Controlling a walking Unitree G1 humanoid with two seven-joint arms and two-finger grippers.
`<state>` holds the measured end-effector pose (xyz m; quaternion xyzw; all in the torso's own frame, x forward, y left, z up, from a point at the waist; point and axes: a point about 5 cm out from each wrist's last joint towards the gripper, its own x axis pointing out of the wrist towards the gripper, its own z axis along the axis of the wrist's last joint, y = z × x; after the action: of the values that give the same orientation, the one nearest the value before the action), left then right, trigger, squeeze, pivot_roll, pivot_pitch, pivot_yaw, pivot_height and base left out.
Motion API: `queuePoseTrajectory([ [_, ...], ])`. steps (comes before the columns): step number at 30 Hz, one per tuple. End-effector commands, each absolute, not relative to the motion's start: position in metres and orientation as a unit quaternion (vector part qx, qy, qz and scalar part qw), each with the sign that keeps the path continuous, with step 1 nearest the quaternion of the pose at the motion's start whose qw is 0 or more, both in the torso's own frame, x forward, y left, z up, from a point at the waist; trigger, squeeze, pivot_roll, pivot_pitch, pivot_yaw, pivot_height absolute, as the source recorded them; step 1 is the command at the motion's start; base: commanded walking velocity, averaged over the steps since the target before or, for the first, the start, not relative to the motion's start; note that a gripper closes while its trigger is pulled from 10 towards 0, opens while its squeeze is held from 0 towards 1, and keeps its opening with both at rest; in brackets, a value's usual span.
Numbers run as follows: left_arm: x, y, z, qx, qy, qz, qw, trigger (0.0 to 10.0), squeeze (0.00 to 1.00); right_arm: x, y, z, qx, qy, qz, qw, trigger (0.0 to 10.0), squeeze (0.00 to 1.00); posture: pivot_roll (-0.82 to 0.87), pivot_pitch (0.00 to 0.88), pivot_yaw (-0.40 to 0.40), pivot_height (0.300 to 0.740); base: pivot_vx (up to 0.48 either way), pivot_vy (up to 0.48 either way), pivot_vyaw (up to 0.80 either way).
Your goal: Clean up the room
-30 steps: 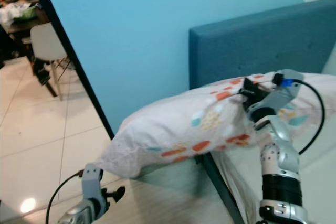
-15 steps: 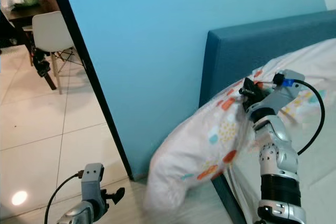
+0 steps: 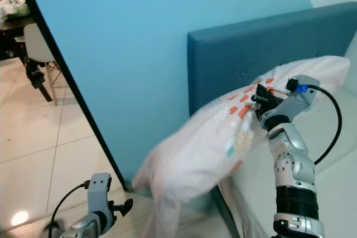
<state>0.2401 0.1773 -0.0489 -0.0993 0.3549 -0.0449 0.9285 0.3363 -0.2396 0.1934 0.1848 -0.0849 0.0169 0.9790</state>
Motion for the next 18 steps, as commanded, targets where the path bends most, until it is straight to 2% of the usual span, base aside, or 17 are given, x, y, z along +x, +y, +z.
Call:
queuePoseTrajectory([
  [1, 0.2358, 0.1836, -0.0510, -0.097, 0.358, -0.041, 0.928, 10.0, 0.00, 0.3365, -0.2354, 0.2113, 0.175, -0.123, 0.031, 0.976, 10.0, 0.00, -0.01, 0.000, 0.019, 0.739, 0.000, -0.458, 0.00],
  [10, 0.2341, 0.1854, -0.0524, -0.084, 0.362, -0.025, 0.928, 10.0, 0.00, 0.3363, -0.2341, 0.2091, 0.175, -0.119, 0.033, 0.977, 10.0, 0.00, -0.01, 0.000, 0.015, 0.739, 0.000, -0.380, 0.00],
  [18, 0.2379, 0.1889, -0.0491, -0.078, 0.353, -0.021, 0.932, 10.0, 0.00, 0.3377, -0.2334, 0.2077, 0.177, -0.119, 0.027, 0.977, 10.0, 0.00, -0.01, 0.000, 0.015, 0.739, 0.000, 0.000, 0.00],
])
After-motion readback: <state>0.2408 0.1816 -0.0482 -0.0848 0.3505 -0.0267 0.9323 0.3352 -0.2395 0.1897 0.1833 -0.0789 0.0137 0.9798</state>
